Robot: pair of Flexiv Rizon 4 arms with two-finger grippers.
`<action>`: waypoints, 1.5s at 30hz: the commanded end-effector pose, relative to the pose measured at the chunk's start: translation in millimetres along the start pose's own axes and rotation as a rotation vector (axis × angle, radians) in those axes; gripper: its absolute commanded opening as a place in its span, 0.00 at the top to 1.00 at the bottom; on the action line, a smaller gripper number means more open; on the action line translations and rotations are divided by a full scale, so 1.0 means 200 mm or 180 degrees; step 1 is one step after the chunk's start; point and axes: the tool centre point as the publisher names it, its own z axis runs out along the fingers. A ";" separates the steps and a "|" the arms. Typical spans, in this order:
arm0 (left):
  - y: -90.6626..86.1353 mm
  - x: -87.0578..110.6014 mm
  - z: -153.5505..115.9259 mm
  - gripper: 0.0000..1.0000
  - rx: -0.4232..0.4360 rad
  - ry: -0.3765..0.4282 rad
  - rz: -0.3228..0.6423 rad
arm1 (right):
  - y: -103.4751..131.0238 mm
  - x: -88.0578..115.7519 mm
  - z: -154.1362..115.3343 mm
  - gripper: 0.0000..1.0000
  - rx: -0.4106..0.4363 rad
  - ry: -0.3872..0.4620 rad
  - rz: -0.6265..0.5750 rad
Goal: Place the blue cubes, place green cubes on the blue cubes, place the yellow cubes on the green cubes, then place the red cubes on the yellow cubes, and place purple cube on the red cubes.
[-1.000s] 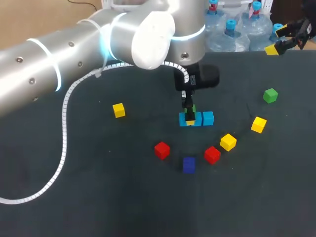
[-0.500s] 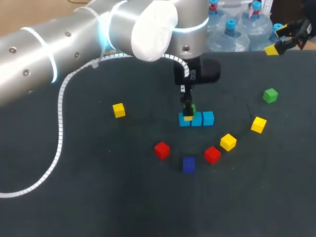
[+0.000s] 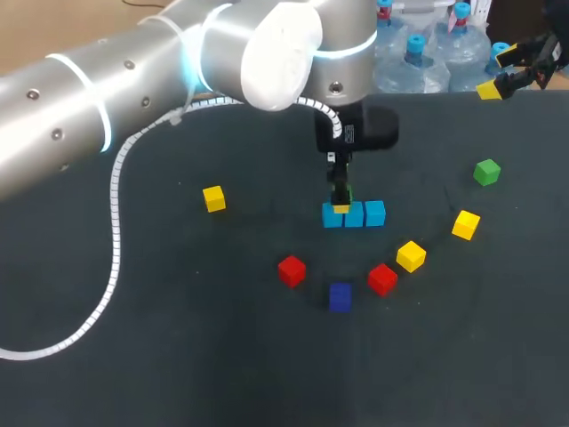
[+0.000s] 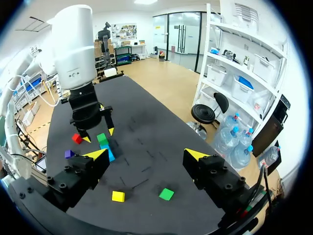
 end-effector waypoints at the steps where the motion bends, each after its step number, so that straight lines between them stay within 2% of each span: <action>1: 0.01 0.00 0.00 0.76 0.0011 0.0005 0.0009 | 0.00 0.00 0.00 0.00 0.0004 -0.0003 -0.0001; 2: 0.00 0.00 0.00 0.82 0.0009 0.0005 0.0010 | 0.00 0.00 0.00 0.00 0.0004 -0.0003 -0.0001; 8: -0.01 0.01 0.00 0.84 -0.0002 -0.0003 0.0015 | 0.00 0.00 0.00 0.00 0.0004 -0.0003 -0.0001; 14: -0.02 0.01 0.01 0.93 0.0003 -0.0018 0.0013 | 0.00 0.00 0.00 0.00 0.0004 -0.0003 -0.0001; 16: -0.02 0.01 0.01 0.92 0.0005 -0.0016 0.0013 | 0.00 0.00 0.00 0.00 0.0004 -0.0003 -0.0001; 19: -0.02 0.01 0.01 0.84 0.0012 -0.0014 0.0002 | 0.00 0.00 0.00 0.00 0.0004 -0.0003 -0.0001; 25: -0.02 0.01 0.01 0.83 0.0013 -0.0016 0.0007 | 0.00 0.00 0.00 0.00 0.0004 -0.0003 -0.0001; 28: -0.02 0.01 0.01 0.79 0.0025 -0.0021 0.0021 | 0.00 0.00 0.00 0.00 0.0004 -0.0003 -0.0001; 29: -0.02 0.01 0.02 0.77 0.0031 -0.0021 0.0025 | 0.00 0.00 0.00 0.00 0.0004 -0.0003 -0.0001; 30: -0.02 0.01 0.02 0.71 0.0042 -0.0028 0.0039 | 0.00 0.00 0.00 0.00 0.0004 -0.0003 -0.0001; 31: -0.01 0.01 0.02 0.56 0.0043 -0.0028 0.0043 | 0.00 0.00 0.00 0.00 0.0004 -0.0003 -0.0001; 33: -0.01 0.00 0.02 0.00 0.0055 -0.0035 0.0067 | 0.00 0.00 0.00 0.00 0.0004 -0.0003 -0.0001; 45: 0.00 0.01 0.01 0.00 0.0122 -0.0008 0.0047 | 0.00 0.00 0.00 0.00 0.0004 -0.0003 -0.0001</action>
